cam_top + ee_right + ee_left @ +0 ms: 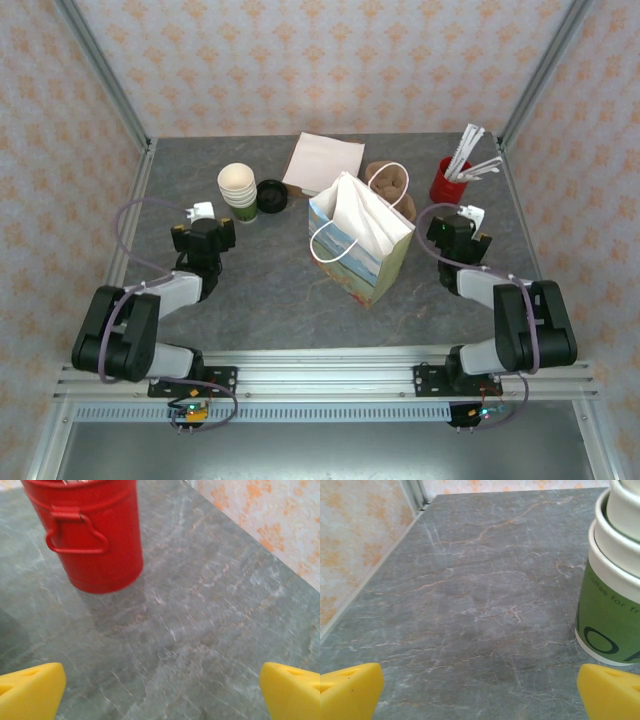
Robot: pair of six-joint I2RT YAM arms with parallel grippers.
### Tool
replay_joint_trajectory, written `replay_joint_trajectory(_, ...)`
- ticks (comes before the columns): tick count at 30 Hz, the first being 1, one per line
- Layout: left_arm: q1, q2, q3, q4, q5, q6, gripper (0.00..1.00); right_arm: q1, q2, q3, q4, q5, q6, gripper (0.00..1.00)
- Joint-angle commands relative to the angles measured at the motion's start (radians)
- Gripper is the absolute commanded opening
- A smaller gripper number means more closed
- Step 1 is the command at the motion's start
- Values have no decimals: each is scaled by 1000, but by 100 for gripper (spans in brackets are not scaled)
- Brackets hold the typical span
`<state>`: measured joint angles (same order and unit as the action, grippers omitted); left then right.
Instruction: Pack the takeout coffee
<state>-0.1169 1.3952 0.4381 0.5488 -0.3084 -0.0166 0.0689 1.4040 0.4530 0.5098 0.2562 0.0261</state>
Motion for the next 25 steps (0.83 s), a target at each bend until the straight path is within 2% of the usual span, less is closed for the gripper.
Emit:
replay_joint_trajectory(1,12,65,-20,190,73,41,100,-18,45,-65,263,-64,-33,99)
replay_joint_trajectory(4,58,105,-32,244,137,15,100,-20,116,-84,367,-78,-43,99)
replay_joint_trajectory(5,65,95,-22,204,153,8,100,-20,112,-65,319,-77,-39,99)
replay_joint_trajectory(6,65,103,-28,232,154,13,100,-20,111,-44,277,-72,-35,99)
replay_joint_trajectory(25,64,100,-23,218,154,14,100,-17,115,-48,289,-72,-44,99)
